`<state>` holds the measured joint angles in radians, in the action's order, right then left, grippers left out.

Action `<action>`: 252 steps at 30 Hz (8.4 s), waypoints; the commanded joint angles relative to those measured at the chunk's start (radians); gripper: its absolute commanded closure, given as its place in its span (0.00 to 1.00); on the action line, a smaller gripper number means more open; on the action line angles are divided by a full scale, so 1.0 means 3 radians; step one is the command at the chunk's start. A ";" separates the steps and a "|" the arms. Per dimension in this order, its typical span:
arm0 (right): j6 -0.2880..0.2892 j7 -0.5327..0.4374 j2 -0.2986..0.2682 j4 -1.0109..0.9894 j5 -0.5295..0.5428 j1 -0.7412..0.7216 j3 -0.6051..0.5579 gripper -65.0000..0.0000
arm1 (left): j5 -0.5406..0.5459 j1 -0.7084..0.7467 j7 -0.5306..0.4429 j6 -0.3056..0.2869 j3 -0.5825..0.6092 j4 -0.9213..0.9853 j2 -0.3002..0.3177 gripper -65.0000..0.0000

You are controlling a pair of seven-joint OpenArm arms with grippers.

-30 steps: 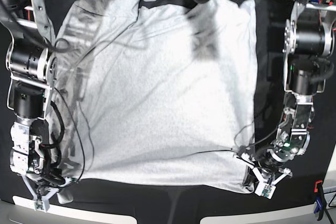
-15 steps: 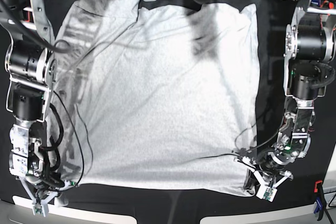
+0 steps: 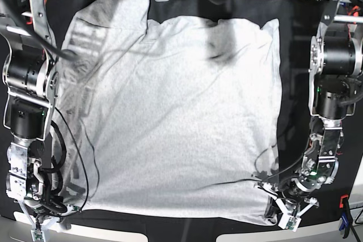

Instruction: Layout the t-shirt on the table in an organized manner, then fold the t-shirt properly

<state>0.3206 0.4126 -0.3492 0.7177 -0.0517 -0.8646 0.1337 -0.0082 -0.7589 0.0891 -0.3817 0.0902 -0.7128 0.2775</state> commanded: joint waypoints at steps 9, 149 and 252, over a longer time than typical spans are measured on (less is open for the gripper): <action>-0.0015 -0.0103 -0.0046 0.0057 0.0182 -0.0155 0.0011 1.00 | 0.0029 -0.0130 -0.0103 0.0028 -0.0014 -0.0060 0.0028 1.00; 0.1165 0.1330 0.0793 0.2917 0.2265 0.3992 0.2018 0.63 | 0.0607 0.3914 0.1569 0.0346 -0.0014 -0.4548 0.0165 0.62; -0.2570 0.1265 -0.1741 0.3120 -0.3417 0.5926 -0.2607 0.56 | -0.1279 0.4470 0.1883 0.0729 0.1391 -0.4536 0.0951 0.62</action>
<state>-0.4370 0.7841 -0.8581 1.6459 -1.0679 0.8986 -0.6502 -0.3901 0.5758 0.6662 -0.1680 0.5095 -2.0567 0.5579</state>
